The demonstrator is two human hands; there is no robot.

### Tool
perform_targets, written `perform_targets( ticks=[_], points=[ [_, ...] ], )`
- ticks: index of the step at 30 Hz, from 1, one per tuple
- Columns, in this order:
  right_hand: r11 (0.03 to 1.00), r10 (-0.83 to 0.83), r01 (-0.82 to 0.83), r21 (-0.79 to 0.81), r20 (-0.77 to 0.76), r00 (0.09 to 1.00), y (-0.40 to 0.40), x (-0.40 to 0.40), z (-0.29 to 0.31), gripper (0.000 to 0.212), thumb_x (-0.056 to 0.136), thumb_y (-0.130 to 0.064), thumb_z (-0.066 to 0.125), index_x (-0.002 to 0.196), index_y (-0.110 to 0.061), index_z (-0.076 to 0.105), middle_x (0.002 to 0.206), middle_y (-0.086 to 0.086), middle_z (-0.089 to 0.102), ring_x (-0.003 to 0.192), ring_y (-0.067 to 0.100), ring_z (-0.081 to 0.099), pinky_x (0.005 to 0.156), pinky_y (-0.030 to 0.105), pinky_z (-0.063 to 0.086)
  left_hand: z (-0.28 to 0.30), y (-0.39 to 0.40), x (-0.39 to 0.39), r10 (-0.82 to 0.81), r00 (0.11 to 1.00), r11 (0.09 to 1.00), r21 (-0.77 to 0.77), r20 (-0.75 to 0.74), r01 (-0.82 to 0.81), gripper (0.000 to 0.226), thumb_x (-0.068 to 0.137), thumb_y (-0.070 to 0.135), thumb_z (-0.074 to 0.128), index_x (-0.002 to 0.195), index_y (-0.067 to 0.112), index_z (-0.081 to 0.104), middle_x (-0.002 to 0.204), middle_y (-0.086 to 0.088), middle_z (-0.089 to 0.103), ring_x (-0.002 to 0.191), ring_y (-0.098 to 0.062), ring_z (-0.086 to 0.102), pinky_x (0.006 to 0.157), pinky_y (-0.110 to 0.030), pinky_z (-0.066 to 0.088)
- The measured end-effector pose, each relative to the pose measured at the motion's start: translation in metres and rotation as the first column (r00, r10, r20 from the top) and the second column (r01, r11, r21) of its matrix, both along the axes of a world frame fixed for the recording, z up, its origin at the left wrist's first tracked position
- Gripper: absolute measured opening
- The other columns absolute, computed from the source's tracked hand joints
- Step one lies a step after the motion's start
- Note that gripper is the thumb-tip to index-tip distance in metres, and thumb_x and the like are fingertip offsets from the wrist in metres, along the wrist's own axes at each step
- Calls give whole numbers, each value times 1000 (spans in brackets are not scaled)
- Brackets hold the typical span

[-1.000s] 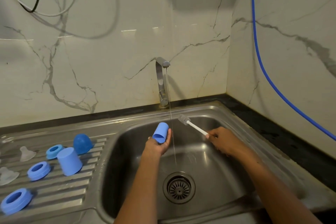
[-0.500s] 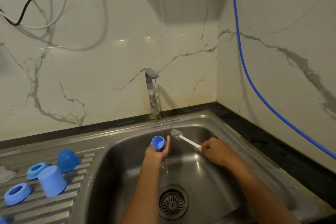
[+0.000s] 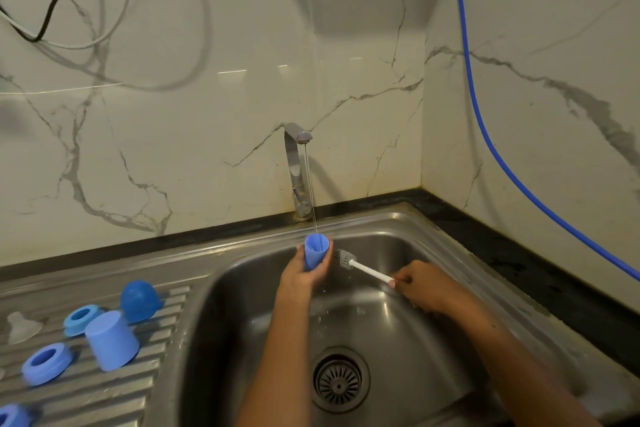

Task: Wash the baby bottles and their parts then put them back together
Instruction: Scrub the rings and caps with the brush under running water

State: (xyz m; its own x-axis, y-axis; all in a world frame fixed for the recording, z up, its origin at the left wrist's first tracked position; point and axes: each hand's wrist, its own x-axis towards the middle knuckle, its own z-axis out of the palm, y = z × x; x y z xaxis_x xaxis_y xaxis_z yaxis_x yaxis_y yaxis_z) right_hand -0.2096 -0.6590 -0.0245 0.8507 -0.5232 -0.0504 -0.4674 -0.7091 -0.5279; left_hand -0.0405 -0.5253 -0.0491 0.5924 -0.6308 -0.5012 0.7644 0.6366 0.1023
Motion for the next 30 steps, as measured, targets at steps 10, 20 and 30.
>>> perform_targets(
  ticks=[10,20,30],
  points=[
    [996,7,-17,84,124,992,5,-4,5,33,99,-32,50,96,-7,70,62,1,55,52,10,48,52,22,41,3,-4,2,-18,968,975,219,249,-39,55,87,14,67,135,0,42,134,-21,50,123,-33,51,105,-45,41],
    [915,12,-125,382,285,958,31,-1,9,18,100,-32,47,108,-30,63,60,3,47,45,9,34,39,18,29,8,-12,-6,-63,924,969,243,377,-33,45,87,13,65,128,-2,52,114,-20,60,97,-29,61,88,-46,49],
    [929,37,-149,338,316,948,26,-3,9,18,100,-34,47,94,-36,64,58,1,48,43,7,36,41,19,32,13,-17,-11,0,923,989,136,386,-57,38,93,12,58,128,0,53,113,-21,61,96,-31,62,52,-40,56]
  ],
)
